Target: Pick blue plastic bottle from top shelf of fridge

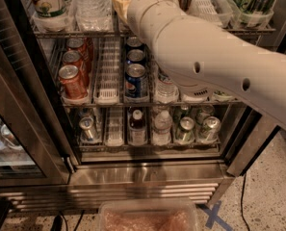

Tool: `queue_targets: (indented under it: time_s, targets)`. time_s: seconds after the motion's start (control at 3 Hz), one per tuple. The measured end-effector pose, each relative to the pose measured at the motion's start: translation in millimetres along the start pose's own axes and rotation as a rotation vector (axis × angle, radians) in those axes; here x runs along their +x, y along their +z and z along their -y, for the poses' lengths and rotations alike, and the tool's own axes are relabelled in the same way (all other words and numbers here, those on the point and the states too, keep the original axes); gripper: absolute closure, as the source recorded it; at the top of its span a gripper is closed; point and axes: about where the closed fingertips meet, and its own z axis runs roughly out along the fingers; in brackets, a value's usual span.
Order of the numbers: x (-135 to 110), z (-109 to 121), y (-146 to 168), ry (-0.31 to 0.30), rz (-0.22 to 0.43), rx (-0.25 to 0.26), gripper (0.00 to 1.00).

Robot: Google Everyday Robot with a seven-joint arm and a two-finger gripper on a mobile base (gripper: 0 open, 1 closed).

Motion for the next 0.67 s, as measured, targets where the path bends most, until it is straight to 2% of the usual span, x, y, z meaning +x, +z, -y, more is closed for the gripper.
queue_targets:
  time_s: [0.33, 0.67]
  targets:
    - [-21, -4, 3, 0.005, 0.054, -0.036, 1.0]
    - [-58, -6, 3, -0.013, 0.134, -0.072, 1.0]
